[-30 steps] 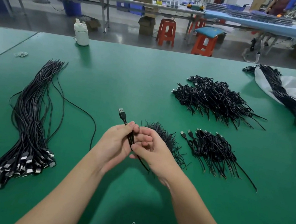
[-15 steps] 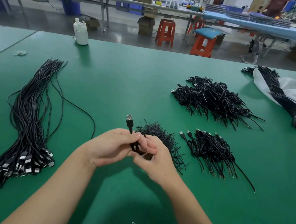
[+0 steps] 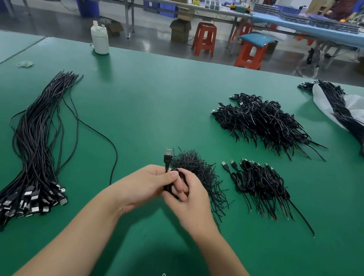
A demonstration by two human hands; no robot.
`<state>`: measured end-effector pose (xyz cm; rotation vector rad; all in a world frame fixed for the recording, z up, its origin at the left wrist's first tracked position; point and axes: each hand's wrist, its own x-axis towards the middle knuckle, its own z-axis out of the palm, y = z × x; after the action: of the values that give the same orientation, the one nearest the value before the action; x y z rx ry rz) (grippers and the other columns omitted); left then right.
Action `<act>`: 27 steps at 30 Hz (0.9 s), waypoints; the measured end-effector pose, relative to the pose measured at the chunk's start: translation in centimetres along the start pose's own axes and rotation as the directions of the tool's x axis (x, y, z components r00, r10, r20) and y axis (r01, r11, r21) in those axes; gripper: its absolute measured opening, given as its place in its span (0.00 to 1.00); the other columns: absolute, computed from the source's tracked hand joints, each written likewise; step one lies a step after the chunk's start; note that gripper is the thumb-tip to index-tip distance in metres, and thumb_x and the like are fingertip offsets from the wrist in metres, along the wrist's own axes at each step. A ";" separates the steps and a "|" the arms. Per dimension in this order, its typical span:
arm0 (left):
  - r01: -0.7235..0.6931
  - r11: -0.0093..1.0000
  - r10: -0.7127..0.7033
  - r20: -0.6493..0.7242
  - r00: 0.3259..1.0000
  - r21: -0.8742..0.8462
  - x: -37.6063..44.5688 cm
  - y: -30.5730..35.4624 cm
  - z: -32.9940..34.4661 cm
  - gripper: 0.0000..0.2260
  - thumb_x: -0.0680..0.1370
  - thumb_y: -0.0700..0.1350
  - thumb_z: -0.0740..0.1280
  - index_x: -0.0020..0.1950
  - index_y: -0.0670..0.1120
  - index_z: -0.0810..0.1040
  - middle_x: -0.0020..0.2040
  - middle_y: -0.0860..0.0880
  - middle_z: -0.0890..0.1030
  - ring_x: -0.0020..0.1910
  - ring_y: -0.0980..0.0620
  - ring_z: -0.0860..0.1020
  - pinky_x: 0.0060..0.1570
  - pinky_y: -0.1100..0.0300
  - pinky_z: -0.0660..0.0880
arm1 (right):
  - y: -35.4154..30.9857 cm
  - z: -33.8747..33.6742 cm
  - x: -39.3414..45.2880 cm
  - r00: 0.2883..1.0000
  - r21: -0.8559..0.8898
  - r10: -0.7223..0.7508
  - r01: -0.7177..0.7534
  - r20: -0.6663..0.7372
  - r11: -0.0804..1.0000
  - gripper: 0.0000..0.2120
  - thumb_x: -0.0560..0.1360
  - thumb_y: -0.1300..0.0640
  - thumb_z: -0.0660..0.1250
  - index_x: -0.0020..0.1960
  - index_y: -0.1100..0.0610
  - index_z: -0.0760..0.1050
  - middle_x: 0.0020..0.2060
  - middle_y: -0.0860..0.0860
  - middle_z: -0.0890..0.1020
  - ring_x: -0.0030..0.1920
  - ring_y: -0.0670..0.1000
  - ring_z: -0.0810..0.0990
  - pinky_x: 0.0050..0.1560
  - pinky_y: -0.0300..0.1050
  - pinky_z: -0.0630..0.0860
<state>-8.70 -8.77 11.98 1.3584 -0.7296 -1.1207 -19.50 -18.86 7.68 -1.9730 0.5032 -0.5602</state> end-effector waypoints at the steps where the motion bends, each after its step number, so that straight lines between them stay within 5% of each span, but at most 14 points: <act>1: -0.006 0.996 0.011 -0.054 0.998 0.094 0.1 0.0 0.2 0.17 0.84 0.43 0.59 0.41 0.44 0.83 0.45 0.40 0.84 0.48 0.46 0.80 0.58 0.52 0.74 | 0.1 -0.1 -0.1 0.998 -0.091 -0.059 0.055 -0.035 0.994 0.22 0.69 0.57 0.74 0.61 0.51 0.75 0.52 0.45 0.80 0.52 0.43 0.79 0.54 0.37 0.74; 3: 0.027 0.916 0.053 -0.188 0.981 0.401 0.4 0.2 0.9 0.15 0.84 0.45 0.60 0.44 0.45 0.83 0.44 0.45 0.85 0.45 0.50 0.81 0.54 0.54 0.74 | 0.1 -0.3 -0.3 0.987 -0.261 -0.153 0.135 -0.048 0.956 0.19 0.73 0.59 0.70 0.63 0.57 0.73 0.51 0.49 0.77 0.51 0.47 0.76 0.52 0.42 0.73; 5: 0.109 0.682 0.149 -0.284 0.947 0.723 0.4 0.5 1.5 0.15 0.83 0.50 0.59 0.43 0.48 0.81 0.43 0.49 0.80 0.42 0.50 0.78 0.45 0.54 0.72 | 0.0 -0.6 -0.4 0.989 -0.346 -0.149 0.137 -0.008 0.928 0.18 0.77 0.61 0.66 0.66 0.60 0.70 0.52 0.52 0.74 0.49 0.50 0.74 0.51 0.49 0.73; 8: 0.123 0.527 0.226 -0.278 0.934 0.841 0.4 0.4 2.2 0.18 0.83 0.55 0.56 0.35 0.50 0.68 0.38 0.50 0.70 0.38 0.47 0.75 0.37 0.55 0.65 | -0.2 -0.9 -0.2 0.991 -0.368 -0.094 0.124 0.097 0.922 0.15 0.81 0.63 0.58 0.67 0.62 0.68 0.54 0.56 0.71 0.49 0.60 0.76 0.51 0.59 0.72; 13: 0.103 0.494 0.348 -0.305 0.887 0.864 0.8 -0.1 1.8 0.16 0.78 0.61 0.61 0.52 0.49 0.71 0.39 0.52 0.76 0.41 0.50 0.76 0.44 0.54 0.74 | -0.1 -1.0 0.0 0.989 -0.329 -0.046 0.090 0.141 0.940 0.10 0.80 0.67 0.53 0.56 0.65 0.71 0.49 0.59 0.74 0.48 0.60 0.74 0.53 0.59 0.72; 18: -0.076 0.516 0.366 -0.140 0.920 0.853 1.3 0.2 0.7 0.14 0.75 0.60 0.68 0.45 0.50 0.75 0.33 0.55 0.73 0.32 0.59 0.70 0.34 0.64 0.65 | -0.1 -1.2 0.1 0.986 -0.219 -0.047 0.082 0.161 0.972 0.18 0.79 0.68 0.53 0.64 0.60 0.73 0.56 0.56 0.79 0.57 0.55 0.78 0.61 0.50 0.73; 23: -0.088 0.572 0.298 -0.107 0.948 0.816 1.7 -0.3 0.2 0.15 0.73 0.66 0.63 0.43 0.54 0.72 0.29 0.60 0.74 0.29 0.61 0.70 0.32 0.67 0.67 | 0.0 -1.4 0.0 0.990 -0.215 0.033 -0.002 0.140 0.977 0.29 0.80 0.63 0.54 0.79 0.51 0.54 0.66 0.50 0.77 0.63 0.54 0.77 0.64 0.50 0.73; 27: -0.114 0.637 0.269 -0.081 0.960 0.762 2.0 -0.4 -0.2 0.13 0.74 0.63 0.65 0.46 0.55 0.75 0.30 0.60 0.71 0.29 0.59 0.67 0.32 0.65 0.65 | -0.1 -1.6 -0.1 0.981 -0.230 0.020 0.025 0.194 0.973 0.32 0.81 0.63 0.53 0.81 0.52 0.44 0.72 0.41 0.68 0.69 0.53 0.72 0.68 0.48 0.69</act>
<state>-7.92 -10.49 11.15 1.9920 -1.2512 -0.4798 -20.47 -19.85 8.42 -2.2235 0.4590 -0.3138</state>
